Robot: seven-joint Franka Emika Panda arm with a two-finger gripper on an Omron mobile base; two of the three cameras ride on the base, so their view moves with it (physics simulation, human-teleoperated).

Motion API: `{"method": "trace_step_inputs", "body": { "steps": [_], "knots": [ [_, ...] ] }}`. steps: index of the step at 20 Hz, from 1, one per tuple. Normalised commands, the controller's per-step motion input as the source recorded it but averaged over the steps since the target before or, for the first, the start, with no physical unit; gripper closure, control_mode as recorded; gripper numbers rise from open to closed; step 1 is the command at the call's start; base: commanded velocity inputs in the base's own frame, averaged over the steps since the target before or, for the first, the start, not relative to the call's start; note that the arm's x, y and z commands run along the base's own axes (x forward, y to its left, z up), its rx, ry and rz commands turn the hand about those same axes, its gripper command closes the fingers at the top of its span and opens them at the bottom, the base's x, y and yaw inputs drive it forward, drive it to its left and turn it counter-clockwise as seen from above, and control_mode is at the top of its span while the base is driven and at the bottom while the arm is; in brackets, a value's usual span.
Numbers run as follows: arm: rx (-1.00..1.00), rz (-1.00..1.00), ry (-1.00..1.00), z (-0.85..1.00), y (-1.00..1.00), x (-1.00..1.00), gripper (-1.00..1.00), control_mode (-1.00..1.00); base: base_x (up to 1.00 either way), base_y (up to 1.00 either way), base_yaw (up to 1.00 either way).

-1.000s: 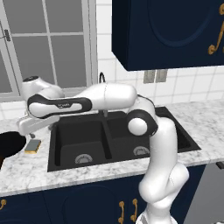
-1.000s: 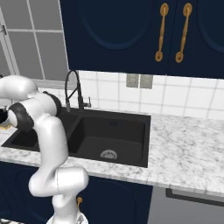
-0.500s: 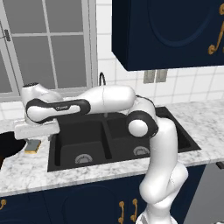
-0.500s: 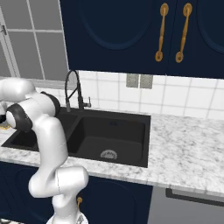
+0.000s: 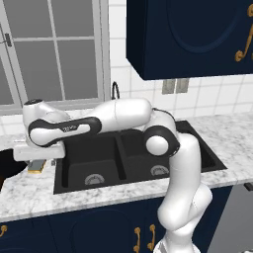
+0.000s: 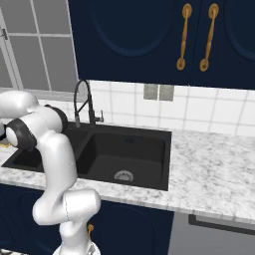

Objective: Pick the pan and sponge and place them into the sink. Then turn on the water.

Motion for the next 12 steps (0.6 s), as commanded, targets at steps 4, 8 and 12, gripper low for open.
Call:
{"method": "trace_step_inputs", "body": {
  "steps": [4, 8, 12],
  "knots": [
    [-0.01, 0.0, -0.06, -0.08, 0.1, 0.0, -1.0, -1.0, 0.0, 0.0, 0.0],
    [-0.01, 0.0, -0.04, -0.08, 0.15, -0.02, -1.0, -1.0, 0.0, 0.0, 0.0],
    [-0.02, 0.0, -0.02, -0.07, 0.46, -0.08, -1.0, -1.0, 0.0, 0.0, 0.0]
  ]
}}
